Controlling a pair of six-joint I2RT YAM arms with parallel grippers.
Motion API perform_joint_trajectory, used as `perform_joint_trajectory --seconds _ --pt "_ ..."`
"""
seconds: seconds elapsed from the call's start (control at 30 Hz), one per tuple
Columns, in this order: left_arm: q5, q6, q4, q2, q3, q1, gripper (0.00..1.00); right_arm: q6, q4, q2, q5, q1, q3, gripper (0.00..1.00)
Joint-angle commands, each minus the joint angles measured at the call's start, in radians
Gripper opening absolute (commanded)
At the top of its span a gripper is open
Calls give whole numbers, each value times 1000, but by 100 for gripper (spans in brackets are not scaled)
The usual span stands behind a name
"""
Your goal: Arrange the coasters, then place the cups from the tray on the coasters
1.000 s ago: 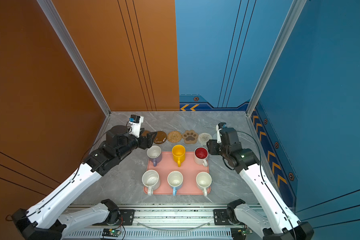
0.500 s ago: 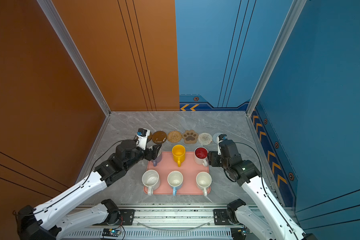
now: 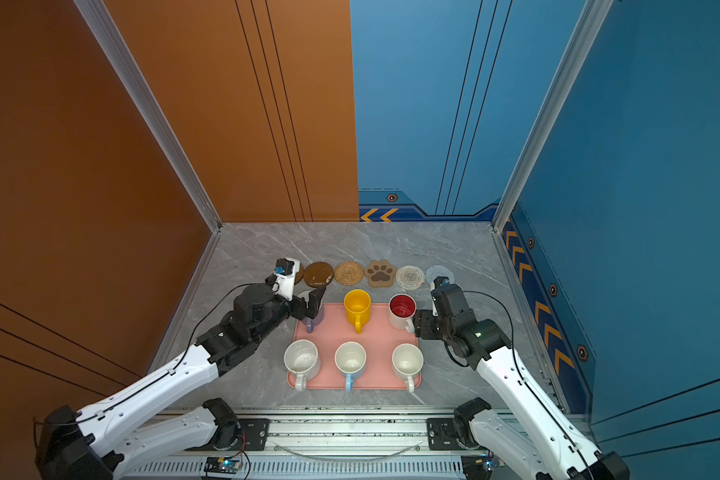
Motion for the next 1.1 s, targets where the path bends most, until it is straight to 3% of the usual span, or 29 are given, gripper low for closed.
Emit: perform_joint_trajectory --seconds 0.0,0.37,1.07 --pt "-10 16 33 28 4 8 100 2 -19 41 -21 7 -17 74" --pt "9 13 49 61 4 19 98 -17 76 212 -127 -2 -41 70" --pt "19 -10 58 64 4 43 98 -55 164 434 -149 -43 38 56"
